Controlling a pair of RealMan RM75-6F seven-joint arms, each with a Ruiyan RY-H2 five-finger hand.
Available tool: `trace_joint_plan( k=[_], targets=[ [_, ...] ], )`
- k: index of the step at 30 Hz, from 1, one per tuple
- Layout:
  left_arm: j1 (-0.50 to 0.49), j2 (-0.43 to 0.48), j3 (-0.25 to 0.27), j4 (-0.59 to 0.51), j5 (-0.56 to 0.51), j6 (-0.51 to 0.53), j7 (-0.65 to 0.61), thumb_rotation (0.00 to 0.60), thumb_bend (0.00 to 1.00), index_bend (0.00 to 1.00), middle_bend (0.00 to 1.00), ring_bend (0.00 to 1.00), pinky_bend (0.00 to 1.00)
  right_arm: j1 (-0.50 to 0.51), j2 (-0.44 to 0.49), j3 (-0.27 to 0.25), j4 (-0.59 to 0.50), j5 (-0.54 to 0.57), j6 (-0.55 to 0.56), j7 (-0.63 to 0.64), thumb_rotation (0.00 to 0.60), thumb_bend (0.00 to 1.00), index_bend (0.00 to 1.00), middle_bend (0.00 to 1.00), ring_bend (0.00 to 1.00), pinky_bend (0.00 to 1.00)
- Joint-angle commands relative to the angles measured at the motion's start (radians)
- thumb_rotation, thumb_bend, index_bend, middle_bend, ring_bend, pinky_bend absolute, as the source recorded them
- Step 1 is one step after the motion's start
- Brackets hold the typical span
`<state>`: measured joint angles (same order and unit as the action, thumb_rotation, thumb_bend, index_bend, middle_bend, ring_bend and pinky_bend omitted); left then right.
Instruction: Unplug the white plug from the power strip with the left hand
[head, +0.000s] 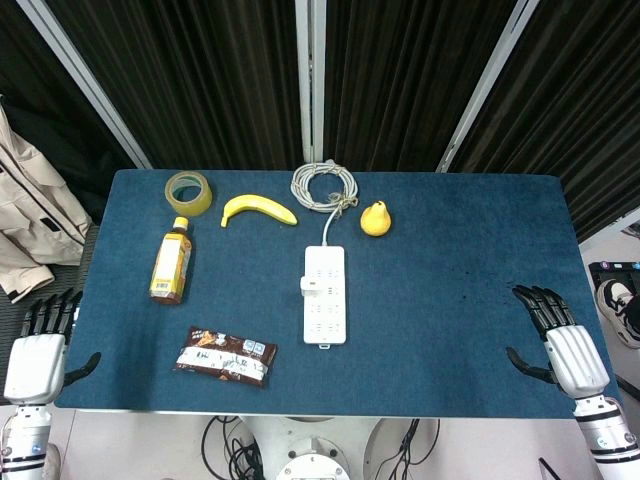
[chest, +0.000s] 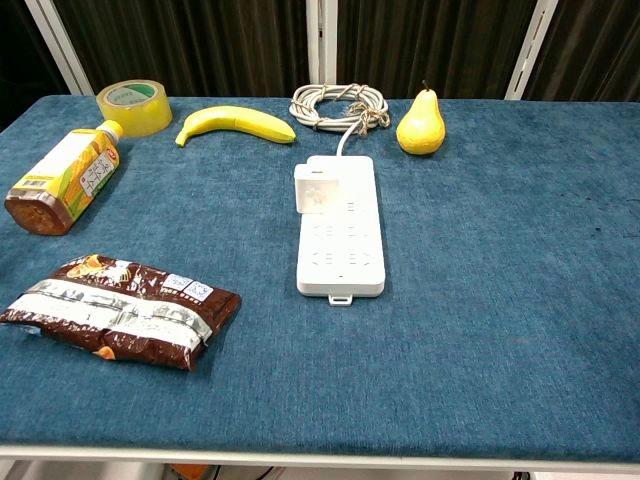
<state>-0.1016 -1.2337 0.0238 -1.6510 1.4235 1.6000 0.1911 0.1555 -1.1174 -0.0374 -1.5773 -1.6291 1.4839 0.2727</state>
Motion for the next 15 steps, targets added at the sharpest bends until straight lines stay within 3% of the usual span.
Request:
trace_joint_plan(
  k=[1,10,15],
  targets=[
    [0.005,-0.001,-0.004,0.002,0.003,-0.001,0.000,0.600,0.19,0.03,0.01,0.00,0.00,0.002,0.000,0.004,-0.005,-0.005,-0.002,-0.015,0.600,0.23,0.00,0.07,0.00,0.00],
    [0.008,-0.001,-0.020,0.003,0.020,-0.020,-0.008,0.600,0.19,0.03,0.01,0.00,0.00,0.010,-0.007,0.002,-0.014,-0.034,-0.016,-0.048,0.600,0.23,0.00,0.08,0.00,0.00],
    [-0.021,0.008,-0.042,-0.006,0.051,-0.045,-0.012,0.600,0.19,0.03,0.01,0.00,0.00,0.102,-0.045,-0.005,-0.022,-0.119,-0.127,-0.079,0.600,0.25,0.00,0.09,0.00,0.00]
  ],
)
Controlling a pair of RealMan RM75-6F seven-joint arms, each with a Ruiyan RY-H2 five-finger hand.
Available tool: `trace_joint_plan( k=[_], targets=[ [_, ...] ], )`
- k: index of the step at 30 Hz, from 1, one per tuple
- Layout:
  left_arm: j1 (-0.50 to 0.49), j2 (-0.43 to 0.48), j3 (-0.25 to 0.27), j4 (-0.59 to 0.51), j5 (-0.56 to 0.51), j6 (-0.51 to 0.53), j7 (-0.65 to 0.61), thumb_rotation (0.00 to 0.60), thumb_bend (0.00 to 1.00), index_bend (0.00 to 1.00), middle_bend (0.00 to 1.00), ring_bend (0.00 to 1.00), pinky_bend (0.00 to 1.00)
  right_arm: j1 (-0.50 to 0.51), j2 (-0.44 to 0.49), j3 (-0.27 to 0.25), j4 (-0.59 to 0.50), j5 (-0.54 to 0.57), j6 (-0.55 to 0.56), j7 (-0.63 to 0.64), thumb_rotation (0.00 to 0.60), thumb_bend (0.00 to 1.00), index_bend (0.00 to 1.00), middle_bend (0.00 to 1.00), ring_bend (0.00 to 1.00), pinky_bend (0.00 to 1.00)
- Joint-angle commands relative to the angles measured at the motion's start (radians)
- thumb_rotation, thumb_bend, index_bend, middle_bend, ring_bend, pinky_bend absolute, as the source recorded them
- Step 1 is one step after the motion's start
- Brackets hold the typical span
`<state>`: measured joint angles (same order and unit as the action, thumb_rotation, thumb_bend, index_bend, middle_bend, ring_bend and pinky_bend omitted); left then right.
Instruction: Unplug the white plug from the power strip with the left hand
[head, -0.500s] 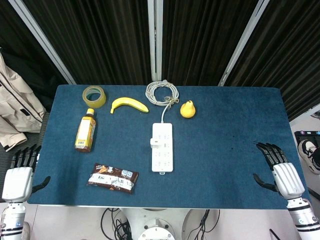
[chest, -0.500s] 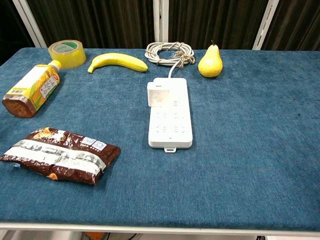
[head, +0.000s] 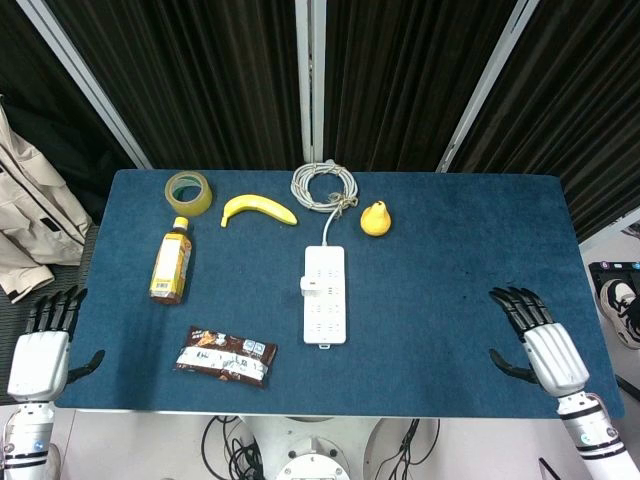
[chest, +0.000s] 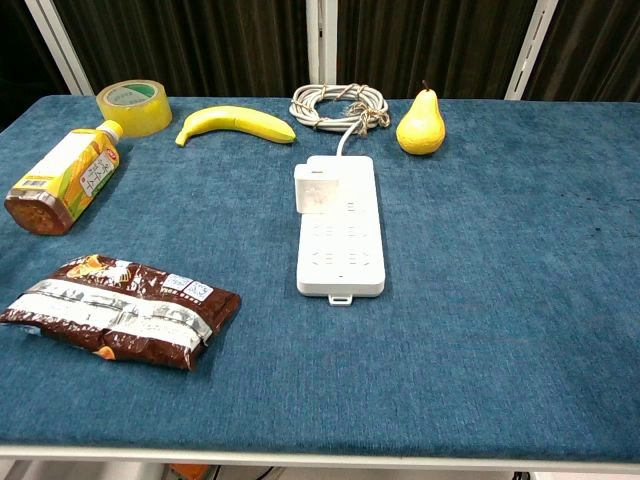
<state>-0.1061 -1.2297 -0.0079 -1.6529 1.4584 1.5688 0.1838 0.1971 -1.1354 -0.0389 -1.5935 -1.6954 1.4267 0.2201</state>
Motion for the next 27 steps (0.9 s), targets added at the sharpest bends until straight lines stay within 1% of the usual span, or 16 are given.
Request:
trace_joint_plan(
  k=[1,4,8,9,12,13,16,20,24,27],
  targets=[
    [-0.027,0.006,-0.016,-0.005,0.024,-0.023,-0.008,0.600,0.19,0.03,0.01,0.00,0.00,0.083,-0.037,-0.002,-0.010,-0.068,-0.095,-0.036,0.600,0.26,0.00,0.10,0.00,0.00],
    [-0.078,0.021,-0.037,-0.016,0.057,-0.073,-0.009,0.600,0.19,0.03,0.01,0.00,0.00,0.165,-0.074,0.007,-0.022,-0.107,-0.193,-0.056,0.600,0.30,0.00,0.11,0.00,0.00],
    [-0.180,0.031,-0.082,-0.024,0.096,-0.174,-0.054,0.600,0.18,0.05,0.03,0.00,0.00,0.275,-0.132,0.032,-0.028,-0.109,-0.335,-0.064,0.600,0.33,0.02,0.12,0.00,0.00],
    [-0.218,0.029,-0.099,-0.020,0.100,-0.214,-0.073,0.600,0.18,0.06,0.04,0.00,0.00,0.308,-0.153,0.042,-0.025,-0.098,-0.380,-0.064,0.600,0.33,0.03,0.13,0.00,0.00],
    [-0.310,0.015,-0.136,-0.004,0.093,-0.324,-0.108,0.600,0.19,0.07,0.06,0.00,0.00,0.375,-0.207,0.068,-0.009,-0.068,-0.467,-0.057,0.600,0.33,0.08,0.16,0.00,0.01],
    [-0.353,0.007,-0.150,0.003,0.086,-0.378,-0.119,0.600,0.19,0.07,0.06,0.00,0.00,0.401,-0.232,0.077,0.000,-0.054,-0.501,-0.053,0.600,0.33,0.10,0.17,0.00,0.01],
    [-0.455,-0.024,-0.184,0.034,0.055,-0.509,-0.129,0.600,0.20,0.10,0.07,0.00,0.00,0.454,-0.292,0.095,0.035,-0.024,-0.564,-0.065,0.600,0.34,0.13,0.18,0.00,0.03],
    [-0.571,-0.086,-0.222,0.101,0.009,-0.641,-0.127,0.600,0.22,0.14,0.09,0.00,0.04,0.492,-0.368,0.111,0.093,0.022,-0.603,-0.073,0.600,0.36,0.16,0.19,0.00,0.08],
    [-0.667,-0.154,-0.234,0.186,-0.016,-0.740,-0.112,0.600,0.24,0.16,0.11,0.01,0.16,0.510,-0.433,0.115,0.159,0.047,-0.602,-0.072,0.600,0.38,0.19,0.20,0.01,0.10],
    [-0.728,-0.201,-0.236,0.242,-0.034,-0.806,-0.112,0.600,0.25,0.18,0.13,0.05,0.25,0.525,-0.465,0.114,0.192,0.065,-0.613,-0.057,0.600,0.39,0.20,0.22,0.03,0.11]
  ],
)
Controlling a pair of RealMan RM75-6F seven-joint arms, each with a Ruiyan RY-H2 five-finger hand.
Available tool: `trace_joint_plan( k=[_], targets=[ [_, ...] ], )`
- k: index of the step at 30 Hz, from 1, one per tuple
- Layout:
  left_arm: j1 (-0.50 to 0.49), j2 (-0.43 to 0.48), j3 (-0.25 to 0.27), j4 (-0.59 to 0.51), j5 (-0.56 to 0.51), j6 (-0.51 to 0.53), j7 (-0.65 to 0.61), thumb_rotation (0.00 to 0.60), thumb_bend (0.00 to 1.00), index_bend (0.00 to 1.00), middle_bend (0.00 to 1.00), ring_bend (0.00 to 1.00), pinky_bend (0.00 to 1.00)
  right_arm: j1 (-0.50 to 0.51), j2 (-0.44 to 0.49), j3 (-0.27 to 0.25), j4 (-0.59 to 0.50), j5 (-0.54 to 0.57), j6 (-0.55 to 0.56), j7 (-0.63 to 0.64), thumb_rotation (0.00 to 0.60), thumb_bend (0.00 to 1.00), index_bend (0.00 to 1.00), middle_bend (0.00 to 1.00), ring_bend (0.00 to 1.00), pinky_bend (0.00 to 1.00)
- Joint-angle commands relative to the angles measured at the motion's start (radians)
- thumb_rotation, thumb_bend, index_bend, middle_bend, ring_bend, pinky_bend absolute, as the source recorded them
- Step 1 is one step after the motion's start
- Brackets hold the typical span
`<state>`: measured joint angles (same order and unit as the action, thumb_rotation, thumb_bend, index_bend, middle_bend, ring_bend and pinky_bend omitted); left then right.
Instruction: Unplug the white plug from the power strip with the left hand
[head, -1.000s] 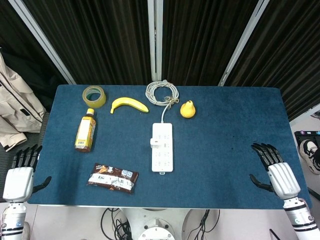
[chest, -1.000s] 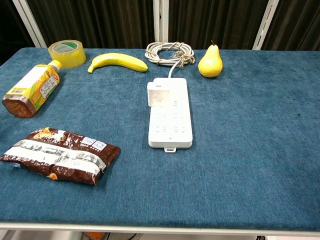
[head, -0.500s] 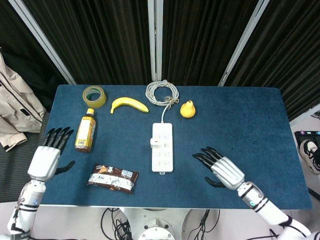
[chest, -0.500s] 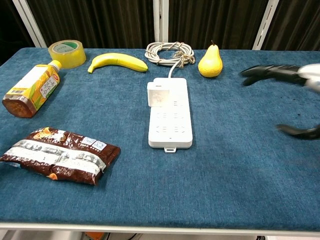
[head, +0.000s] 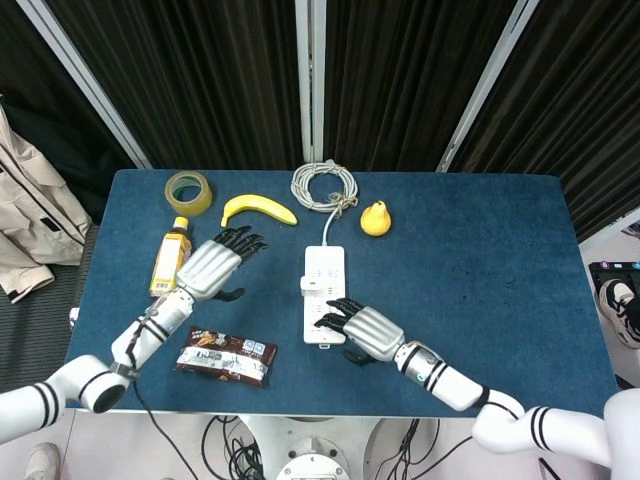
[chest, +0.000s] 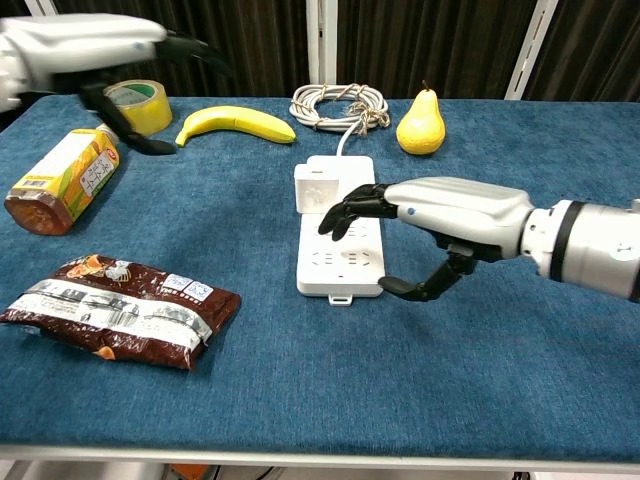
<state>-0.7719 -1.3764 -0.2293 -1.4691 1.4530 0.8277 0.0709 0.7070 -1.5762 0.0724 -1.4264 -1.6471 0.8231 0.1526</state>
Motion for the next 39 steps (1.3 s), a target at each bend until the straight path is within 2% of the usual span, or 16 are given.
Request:
trace_joint_plan(
  k=[1,16,23,32,39],
  targets=[
    [-0.083,-0.070,-0.015,0.077,-0.034,-0.085,-0.004,0.600,0.25,0.18,0.14,0.06,0.26,0.022,-0.034,0.001,0.037,0.021,-0.011,0.017,0.600,0.39,0.21,0.23,0.04,0.12],
    [-0.227,-0.204,0.015,0.232,-0.019,-0.166,-0.100,0.600,0.29,0.24,0.21,0.12,0.32,0.040,-0.066,-0.039,0.068,0.050,0.003,0.013,0.600,0.41,0.27,0.30,0.14,0.19],
    [-0.275,-0.256,0.040,0.301,-0.002,-0.190,-0.122,0.600,0.31,0.28,0.25,0.16,0.34,0.038,-0.068,-0.054,0.069,0.062,0.013,0.022,0.600,0.41,0.27,0.29,0.14,0.20],
    [-0.313,-0.278,0.070,0.325,0.027,-0.189,-0.137,0.600,0.31,0.28,0.26,0.17,0.34,0.043,-0.074,-0.067,0.076,0.067,0.019,0.047,0.600,0.41,0.27,0.29,0.14,0.20],
    [-0.334,-0.316,0.097,0.390,0.048,-0.187,-0.172,0.600,0.34,0.38,0.32,0.24,0.42,0.046,-0.078,-0.072,0.084,0.077,0.017,0.056,0.600,0.41,0.27,0.29,0.14,0.20]
  ],
)
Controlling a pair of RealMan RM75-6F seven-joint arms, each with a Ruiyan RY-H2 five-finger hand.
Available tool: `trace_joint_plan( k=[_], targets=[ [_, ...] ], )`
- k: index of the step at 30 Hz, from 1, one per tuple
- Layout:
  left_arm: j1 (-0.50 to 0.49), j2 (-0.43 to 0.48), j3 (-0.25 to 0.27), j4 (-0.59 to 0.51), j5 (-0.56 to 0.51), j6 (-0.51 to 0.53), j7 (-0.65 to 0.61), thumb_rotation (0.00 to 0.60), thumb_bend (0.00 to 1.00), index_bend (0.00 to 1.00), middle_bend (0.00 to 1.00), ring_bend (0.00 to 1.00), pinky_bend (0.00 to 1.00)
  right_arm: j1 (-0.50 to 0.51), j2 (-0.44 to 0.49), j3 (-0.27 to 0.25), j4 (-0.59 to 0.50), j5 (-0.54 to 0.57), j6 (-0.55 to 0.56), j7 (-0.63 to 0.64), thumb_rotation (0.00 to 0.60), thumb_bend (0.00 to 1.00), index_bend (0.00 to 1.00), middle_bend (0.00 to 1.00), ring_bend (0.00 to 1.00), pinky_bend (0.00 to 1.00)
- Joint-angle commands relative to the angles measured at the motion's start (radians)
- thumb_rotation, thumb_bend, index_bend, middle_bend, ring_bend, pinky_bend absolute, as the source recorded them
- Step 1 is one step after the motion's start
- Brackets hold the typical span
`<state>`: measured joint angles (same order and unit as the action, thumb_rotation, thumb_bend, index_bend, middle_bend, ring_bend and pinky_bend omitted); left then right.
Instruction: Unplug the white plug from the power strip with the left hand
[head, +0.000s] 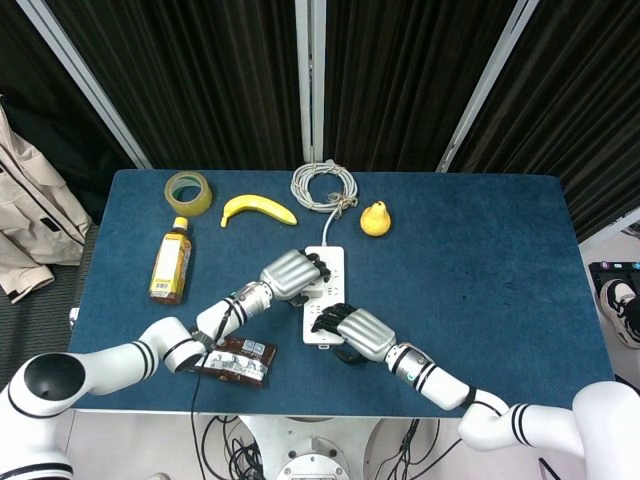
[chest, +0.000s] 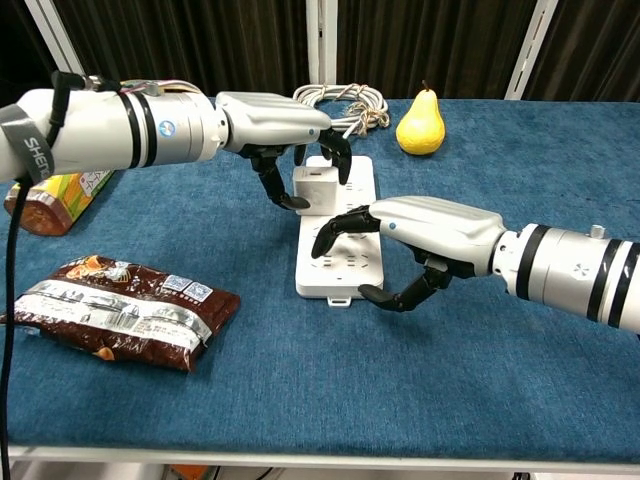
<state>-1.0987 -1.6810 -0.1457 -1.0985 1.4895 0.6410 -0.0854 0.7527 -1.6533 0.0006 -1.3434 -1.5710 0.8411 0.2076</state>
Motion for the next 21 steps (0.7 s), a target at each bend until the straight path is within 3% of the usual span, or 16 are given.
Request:
trace_joint_plan(
  k=[1,9,14,21],
  targets=[
    [-0.011,-0.017,0.021,0.031,0.022,0.003,-0.030,0.600,0.34,0.39,0.33,0.25,0.43,0.002,-0.001,-0.002,0.002,0.003,-0.003,0.001,0.600,0.41,0.27,0.29,0.14,0.20],
    [-0.028,-0.056,0.069,0.114,0.097,0.063,-0.162,0.600,0.35,0.46,0.41,0.33,0.51,0.009,-0.003,-0.004,0.006,0.012,-0.008,0.005,0.600,0.41,0.27,0.29,0.14,0.20],
    [-0.033,-0.085,0.087,0.170,0.123,0.105,-0.239,0.600,0.40,0.57,0.57,0.50,0.61,0.011,-0.004,-0.005,0.008,0.015,-0.010,0.008,0.600,0.41,0.27,0.29,0.14,0.20],
    [-0.021,-0.117,0.105,0.250,0.134,0.164,-0.344,0.600,0.43,0.65,0.69,0.61,0.69,0.016,-0.007,-0.007,0.010,0.021,-0.015,0.009,0.600,0.41,0.27,0.29,0.14,0.20]
  ],
)
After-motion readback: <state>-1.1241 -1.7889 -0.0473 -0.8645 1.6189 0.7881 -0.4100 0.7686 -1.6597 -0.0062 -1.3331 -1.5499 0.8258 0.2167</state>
